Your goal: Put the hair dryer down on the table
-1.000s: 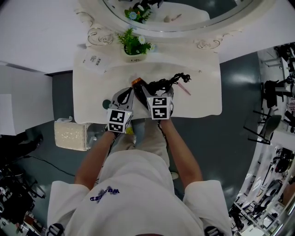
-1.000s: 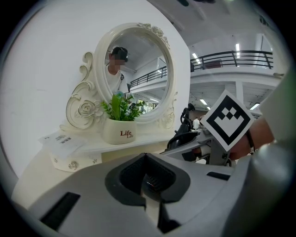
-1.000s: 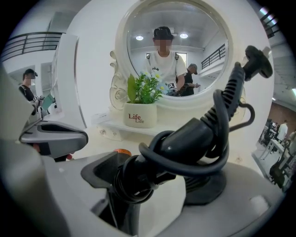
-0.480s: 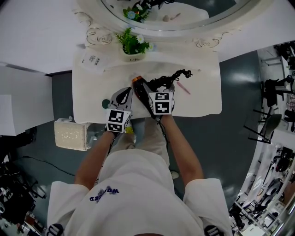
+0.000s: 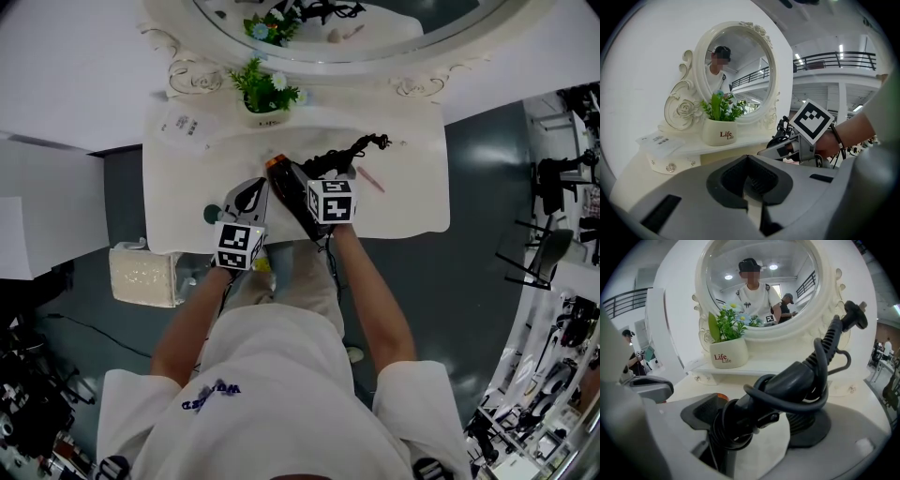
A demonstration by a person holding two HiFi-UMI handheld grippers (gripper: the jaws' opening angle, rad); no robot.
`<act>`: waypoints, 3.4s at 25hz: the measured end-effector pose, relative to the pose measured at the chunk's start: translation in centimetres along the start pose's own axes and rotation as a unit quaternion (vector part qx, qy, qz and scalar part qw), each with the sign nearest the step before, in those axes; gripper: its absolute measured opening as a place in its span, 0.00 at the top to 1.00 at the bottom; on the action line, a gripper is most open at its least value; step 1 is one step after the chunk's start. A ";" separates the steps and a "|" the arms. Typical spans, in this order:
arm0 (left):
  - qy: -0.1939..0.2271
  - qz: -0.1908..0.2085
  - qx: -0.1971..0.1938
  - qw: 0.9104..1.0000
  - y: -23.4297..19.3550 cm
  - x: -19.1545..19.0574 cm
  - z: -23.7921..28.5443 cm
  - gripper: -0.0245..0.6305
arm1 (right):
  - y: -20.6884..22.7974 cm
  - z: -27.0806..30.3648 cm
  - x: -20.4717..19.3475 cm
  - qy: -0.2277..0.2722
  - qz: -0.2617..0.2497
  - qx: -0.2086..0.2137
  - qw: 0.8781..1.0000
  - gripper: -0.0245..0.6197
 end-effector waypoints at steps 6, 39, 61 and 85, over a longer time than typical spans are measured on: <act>-0.001 0.002 0.002 1.000 0.1 0.6 0.4 0.95 | 0.0 0.9 -0.2 -0.024 0.013 0.023 0.999 0.26; -0.018 -0.022 0.029 0.999 -1.4 -0.9 0.6 0.95 | 1.4 3.4 -2.6 -0.106 0.114 0.093 0.983 0.21; -0.016 -0.044 0.018 0.999 1.1 -0.8 1.9 0.95 | 2.5 5.0 -3.9 -0.143 0.179 0.047 0.972 0.20; -0.050 -0.020 0.007 0.999 1.3 -0.9 2.8 0.95 | 3.3 4.6 -4.0 -0.198 0.137 0.051 0.969 0.20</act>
Point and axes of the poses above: the fingertips, and each gripper's own axes: z forward along the fingers, y to its right, x out of its top, the point moved 7 cm from there along -z, backward along the fingers, and after that the axes turned 14 degrees about -x, right-handed, at the moved point
